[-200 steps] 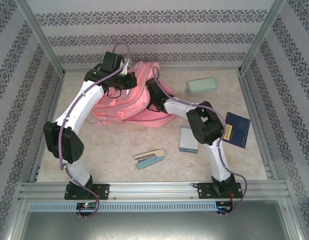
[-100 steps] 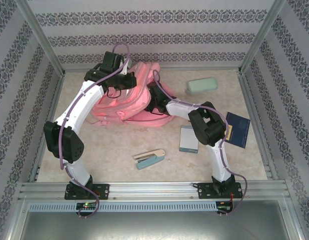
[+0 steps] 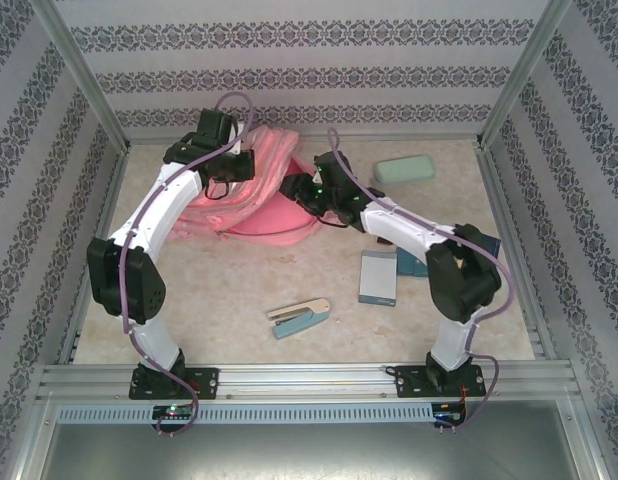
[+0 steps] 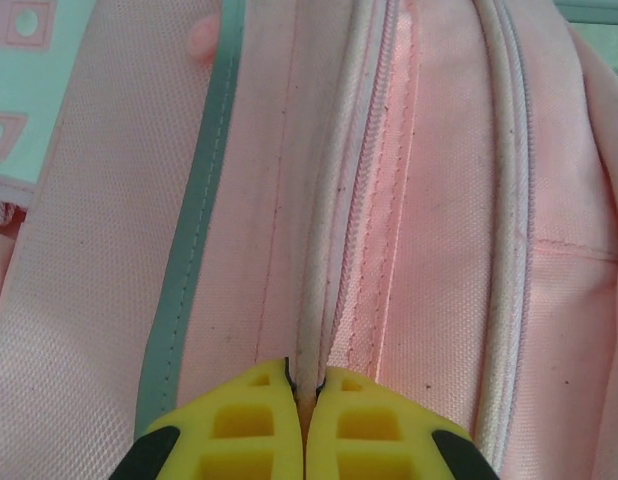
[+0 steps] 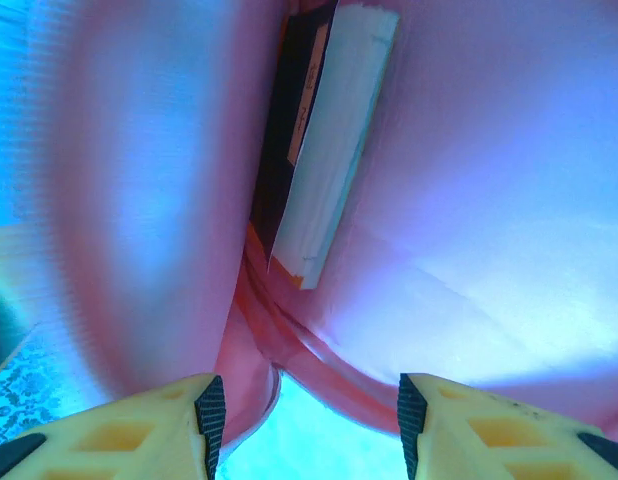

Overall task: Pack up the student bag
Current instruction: Close the student bag at the top-center of the table, then move the book to the middle-right of the table.

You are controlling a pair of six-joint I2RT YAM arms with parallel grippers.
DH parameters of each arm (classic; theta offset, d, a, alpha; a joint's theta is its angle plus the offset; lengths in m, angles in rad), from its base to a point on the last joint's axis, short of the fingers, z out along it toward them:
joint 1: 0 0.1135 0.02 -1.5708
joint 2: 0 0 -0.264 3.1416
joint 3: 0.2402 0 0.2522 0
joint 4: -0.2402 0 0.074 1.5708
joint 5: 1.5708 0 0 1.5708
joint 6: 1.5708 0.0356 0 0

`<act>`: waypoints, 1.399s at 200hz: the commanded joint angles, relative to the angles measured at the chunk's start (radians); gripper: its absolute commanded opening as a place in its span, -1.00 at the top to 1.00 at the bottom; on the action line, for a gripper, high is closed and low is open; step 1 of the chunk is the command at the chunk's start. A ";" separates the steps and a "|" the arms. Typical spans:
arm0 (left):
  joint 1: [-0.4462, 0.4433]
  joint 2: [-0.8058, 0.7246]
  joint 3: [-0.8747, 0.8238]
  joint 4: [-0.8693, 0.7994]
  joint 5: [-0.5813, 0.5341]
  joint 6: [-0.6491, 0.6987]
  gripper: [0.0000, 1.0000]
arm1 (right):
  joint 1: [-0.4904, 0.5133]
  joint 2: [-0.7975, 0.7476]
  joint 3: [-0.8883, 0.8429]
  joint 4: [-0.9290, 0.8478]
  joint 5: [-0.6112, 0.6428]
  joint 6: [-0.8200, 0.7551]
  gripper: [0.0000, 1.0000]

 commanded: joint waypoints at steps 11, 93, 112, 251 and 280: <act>0.020 -0.002 -0.019 0.082 0.053 -0.028 0.41 | -0.047 -0.188 -0.116 -0.107 0.085 -0.067 -0.01; -0.037 -0.073 -0.103 0.179 0.227 -0.180 -0.35 | -0.405 -0.645 -0.418 -0.395 0.177 -0.197 -0.07; -0.075 -0.078 -0.115 0.201 0.234 -0.199 -0.57 | -0.551 -0.705 -0.473 -0.467 0.198 -0.247 -0.13; -0.180 -0.052 -0.107 0.164 0.190 -0.203 -0.99 | -0.940 -0.206 -0.462 -0.461 0.115 -0.385 -0.31; -0.181 -0.042 -0.101 0.167 0.191 -0.209 -0.99 | -0.835 -0.131 -0.442 -0.445 0.059 -0.358 -0.31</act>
